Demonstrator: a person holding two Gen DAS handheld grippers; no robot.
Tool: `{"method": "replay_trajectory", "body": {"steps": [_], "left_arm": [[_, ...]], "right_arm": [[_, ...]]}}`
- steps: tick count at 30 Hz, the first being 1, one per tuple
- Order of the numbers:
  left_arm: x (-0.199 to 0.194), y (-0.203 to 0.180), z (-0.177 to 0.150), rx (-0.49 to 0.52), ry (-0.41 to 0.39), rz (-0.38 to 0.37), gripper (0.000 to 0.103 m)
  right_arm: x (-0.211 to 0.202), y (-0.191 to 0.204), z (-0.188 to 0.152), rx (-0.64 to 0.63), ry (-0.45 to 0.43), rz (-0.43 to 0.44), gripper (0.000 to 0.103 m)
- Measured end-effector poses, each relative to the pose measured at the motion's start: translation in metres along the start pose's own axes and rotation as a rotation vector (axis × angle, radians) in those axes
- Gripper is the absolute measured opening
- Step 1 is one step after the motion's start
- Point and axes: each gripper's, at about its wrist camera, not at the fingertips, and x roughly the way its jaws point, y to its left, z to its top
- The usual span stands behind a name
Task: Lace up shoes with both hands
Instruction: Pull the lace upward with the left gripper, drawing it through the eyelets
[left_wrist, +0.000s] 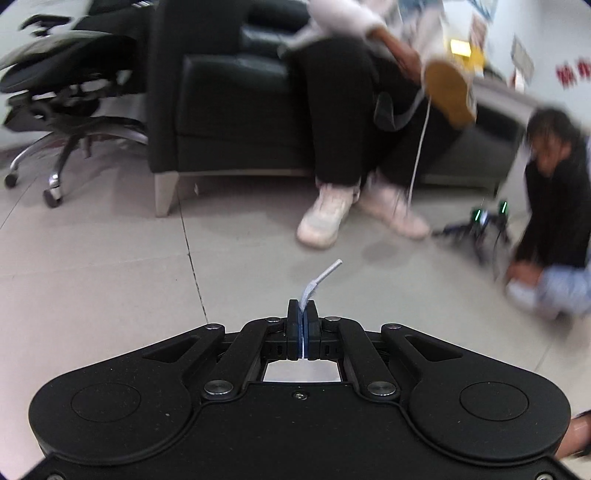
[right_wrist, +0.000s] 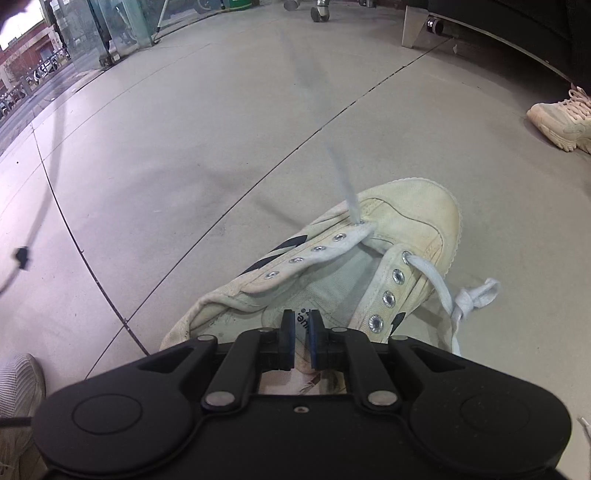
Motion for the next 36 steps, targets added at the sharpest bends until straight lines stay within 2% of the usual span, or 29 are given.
{"method": "replay_trajectory", "body": {"steps": [1, 4, 9, 16, 19, 22, 23, 25, 26, 30, 31, 33, 36], "left_arm": [[-0.013, -0.002, -0.001, 0.02, -0.013, 0.029, 0.001], [-0.015, -0.016, -0.01, 0.127, -0.011, 0.109, 0.001], [0.007, -0.047, -0.033, 0.356, -0.036, 0.291, 0.001], [0.013, -0.056, -0.048, 0.58, -0.068, 0.469, 0.001], [0.011, -0.054, -0.049, 0.69, -0.121, 0.573, 0.001], [0.005, -0.048, -0.043, 0.733, -0.159, 0.641, 0.001], [-0.001, -0.044, -0.038, 0.761, -0.191, 0.697, 0.001], [-0.006, -0.038, -0.032, 0.78, -0.217, 0.748, 0.001], [-0.013, -0.031, -0.022, 0.788, -0.243, 0.805, 0.001], [-0.032, -0.012, 0.001, 0.784, -0.297, 0.94, 0.001], [-0.034, -0.009, 0.005, 0.781, -0.302, 0.948, 0.001], [-0.044, -0.004, 0.018, 0.788, -0.337, 1.021, 0.001], [-0.052, -0.003, 0.033, 0.785, -0.355, 1.084, 0.002]], "right_arm": [[0.0, 0.002, 0.0, -0.011, 0.001, -0.008, 0.006], [0.002, 0.007, 0.002, -0.038, 0.004, -0.029, 0.006], [0.004, 0.012, 0.005, -0.061, 0.008, -0.053, 0.007], [0.004, 0.018, 0.004, -0.093, 0.008, -0.087, 0.007], [0.005, 0.02, 0.004, -0.109, 0.013, -0.099, 0.006], [0.004, 0.02, 0.005, -0.112, 0.02, -0.104, 0.006], [0.004, 0.02, 0.005, -0.113, 0.02, -0.105, 0.006], [0.003, 0.02, 0.004, -0.116, 0.019, -0.107, 0.006], [0.003, 0.02, 0.004, -0.115, 0.019, -0.108, 0.006], [0.005, 0.019, 0.003, -0.113, 0.018, -0.104, 0.006], [0.005, 0.019, 0.004, -0.113, 0.018, -0.103, 0.006], [0.006, 0.019, 0.005, -0.113, 0.017, -0.102, 0.006], [0.007, 0.019, 0.005, -0.116, 0.018, -0.102, 0.006]]}}
